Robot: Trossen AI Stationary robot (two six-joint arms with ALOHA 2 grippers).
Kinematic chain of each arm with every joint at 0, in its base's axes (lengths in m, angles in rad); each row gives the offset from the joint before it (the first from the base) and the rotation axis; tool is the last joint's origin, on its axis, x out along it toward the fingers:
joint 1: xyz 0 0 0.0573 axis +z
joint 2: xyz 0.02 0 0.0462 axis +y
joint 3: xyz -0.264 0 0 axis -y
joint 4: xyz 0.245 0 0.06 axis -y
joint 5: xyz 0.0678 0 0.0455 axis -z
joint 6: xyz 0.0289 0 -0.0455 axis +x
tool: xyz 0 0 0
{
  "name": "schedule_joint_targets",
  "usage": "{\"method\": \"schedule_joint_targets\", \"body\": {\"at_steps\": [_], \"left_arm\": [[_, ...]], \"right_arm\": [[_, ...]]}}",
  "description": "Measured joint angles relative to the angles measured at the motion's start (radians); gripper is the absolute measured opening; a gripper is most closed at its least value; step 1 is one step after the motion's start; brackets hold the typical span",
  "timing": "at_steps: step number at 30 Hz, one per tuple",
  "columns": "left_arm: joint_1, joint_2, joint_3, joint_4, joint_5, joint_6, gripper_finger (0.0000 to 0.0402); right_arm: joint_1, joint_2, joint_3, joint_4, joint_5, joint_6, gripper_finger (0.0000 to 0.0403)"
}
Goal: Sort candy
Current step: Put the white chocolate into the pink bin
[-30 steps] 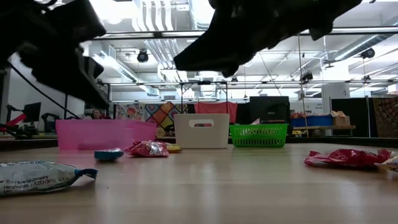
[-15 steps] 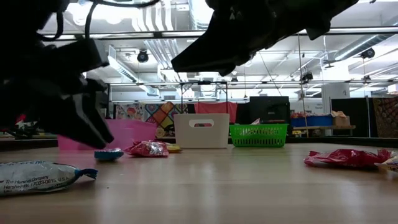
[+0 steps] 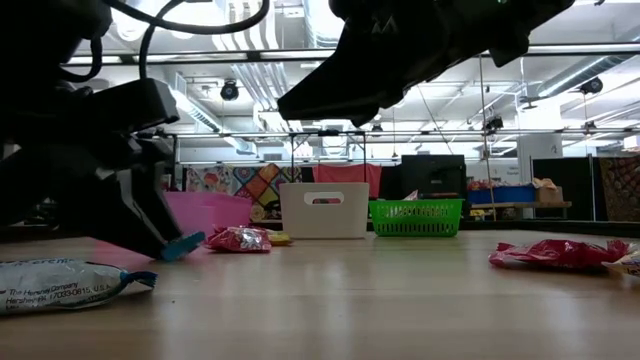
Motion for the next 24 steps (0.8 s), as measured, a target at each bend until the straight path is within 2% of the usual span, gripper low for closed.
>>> {"method": "schedule_joint_targets", "body": {"at_steps": [3, 8, 10, 16, 20, 24], "left_arm": [[-0.003, 0.001, 0.000, 0.001, -0.004, -0.009, 0.0132], [-0.002, 0.001, -0.003, 0.010, -0.028, -0.013, 0.0035], [-0.002, -0.003, -0.004, 0.018, -0.029, -0.024, 0.0011], [-0.013, -0.054, -0.009, 0.011, -0.033, -0.020, 0.0001], [-0.016, -0.145, -0.010, 0.008, -0.036, 0.020, 0.0001], [-0.016, -0.246, -0.009, 0.011, -0.084, 0.072, 0.0001]], "right_arm": [[0.000, 0.000, 0.000, 0.000, 0.000, -0.002, 0.0098], [0.000, 0.000, 0.000, 0.001, 0.000, -0.020, 0.0098], [0.000, 0.000, 0.000, 0.001, 0.000, -0.029, 0.0098], [0.000, 0.010, 0.000, 0.025, -0.023, -0.041, 0.0098], [0.000, 0.012, 0.000, 0.027, -0.051, -0.044, 0.0098], [0.000, -0.006, -0.002, 0.009, -0.052, -0.053, 0.0098]]}}
